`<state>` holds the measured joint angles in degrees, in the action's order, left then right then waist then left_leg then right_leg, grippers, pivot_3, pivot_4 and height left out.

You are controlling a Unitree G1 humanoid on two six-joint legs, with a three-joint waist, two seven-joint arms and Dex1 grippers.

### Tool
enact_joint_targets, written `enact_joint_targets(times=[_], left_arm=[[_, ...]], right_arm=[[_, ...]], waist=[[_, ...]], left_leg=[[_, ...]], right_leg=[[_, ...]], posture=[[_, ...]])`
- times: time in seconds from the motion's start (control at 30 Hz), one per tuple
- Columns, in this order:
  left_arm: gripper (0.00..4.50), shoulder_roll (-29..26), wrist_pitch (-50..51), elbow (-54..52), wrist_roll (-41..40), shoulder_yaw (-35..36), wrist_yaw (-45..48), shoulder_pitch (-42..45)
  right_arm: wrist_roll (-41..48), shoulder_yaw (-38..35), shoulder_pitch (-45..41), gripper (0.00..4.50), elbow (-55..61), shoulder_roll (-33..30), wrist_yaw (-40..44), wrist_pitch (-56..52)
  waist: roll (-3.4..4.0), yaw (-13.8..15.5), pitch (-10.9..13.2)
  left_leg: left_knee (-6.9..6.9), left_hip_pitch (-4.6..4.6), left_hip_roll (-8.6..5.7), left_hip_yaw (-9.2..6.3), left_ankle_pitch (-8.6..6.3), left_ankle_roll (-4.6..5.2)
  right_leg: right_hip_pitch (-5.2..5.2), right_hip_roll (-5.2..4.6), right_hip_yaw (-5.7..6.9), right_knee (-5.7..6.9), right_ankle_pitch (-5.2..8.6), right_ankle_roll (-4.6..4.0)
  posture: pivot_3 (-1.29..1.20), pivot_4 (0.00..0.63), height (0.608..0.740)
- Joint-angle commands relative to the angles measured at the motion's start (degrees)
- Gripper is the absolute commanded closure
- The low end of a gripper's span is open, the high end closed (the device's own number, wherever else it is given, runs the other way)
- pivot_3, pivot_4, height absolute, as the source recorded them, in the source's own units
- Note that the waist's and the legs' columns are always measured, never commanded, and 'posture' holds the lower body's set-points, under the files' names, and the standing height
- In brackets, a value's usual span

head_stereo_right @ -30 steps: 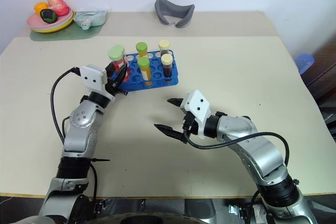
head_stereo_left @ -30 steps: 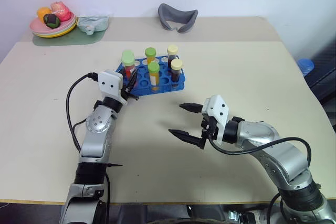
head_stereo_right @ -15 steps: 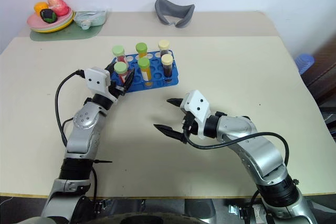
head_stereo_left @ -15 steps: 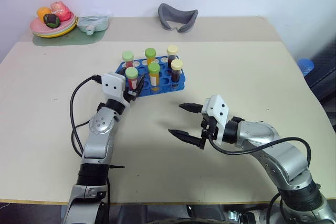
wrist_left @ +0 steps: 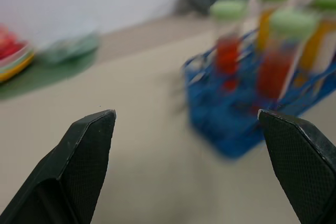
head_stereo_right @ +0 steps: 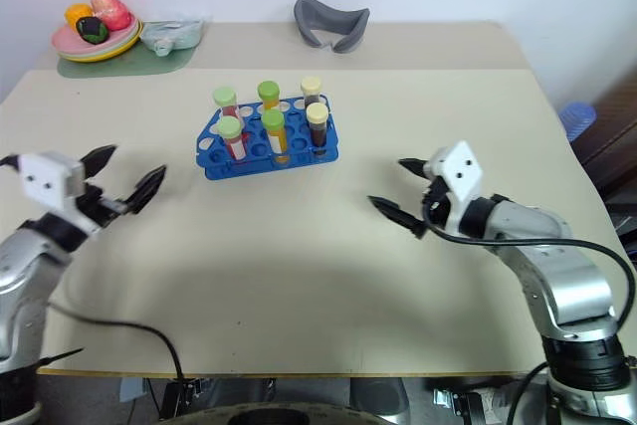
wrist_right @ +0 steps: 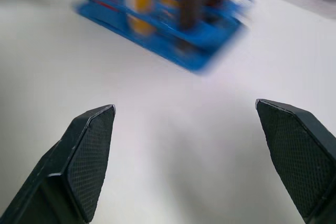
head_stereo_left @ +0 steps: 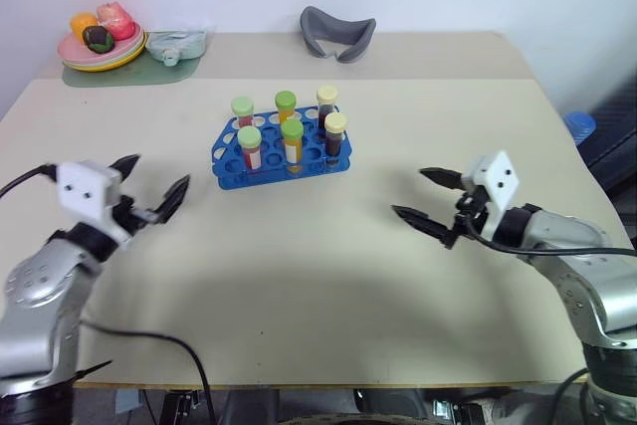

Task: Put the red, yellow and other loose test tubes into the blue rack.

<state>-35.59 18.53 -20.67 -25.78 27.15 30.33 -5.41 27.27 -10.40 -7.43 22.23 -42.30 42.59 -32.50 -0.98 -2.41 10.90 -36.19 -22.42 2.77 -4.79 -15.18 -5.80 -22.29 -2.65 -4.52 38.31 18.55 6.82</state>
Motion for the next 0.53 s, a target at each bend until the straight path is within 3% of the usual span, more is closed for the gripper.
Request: enact_joint_targets(times=[0.03,0.53], left_arm=[[0.09,-1.3,-1.1,0.4,0.0,5.8,1.8,-4.6],[0.09,3.9,-3.6,-1.8,2.4,3.8,0.2,-9.9]], right_arm=[[-2.0,-5.5,1.0,0.1,-5.7,-2.7,1.1,4.2],[-5.1,-2.0,-3.0,0.1,-14.1,-0.5,2.7,10.8]], waist=[[0.01,0.0,0.0],[0.01,-0.1,0.0]], left_leg=[[0.0,0.0,0.0,0.01,0.0,0.0],[0.02,0.03,0.02,0.06,-0.01,0.01]], right_leg=[[0.01,0.0,0.0,-0.01,0.0,0.0],[0.0,-0.01,-0.04,-0.02,0.0,0.0]], posture=[[0.0,0.15,0.74],[0.0,0.15,0.74]])
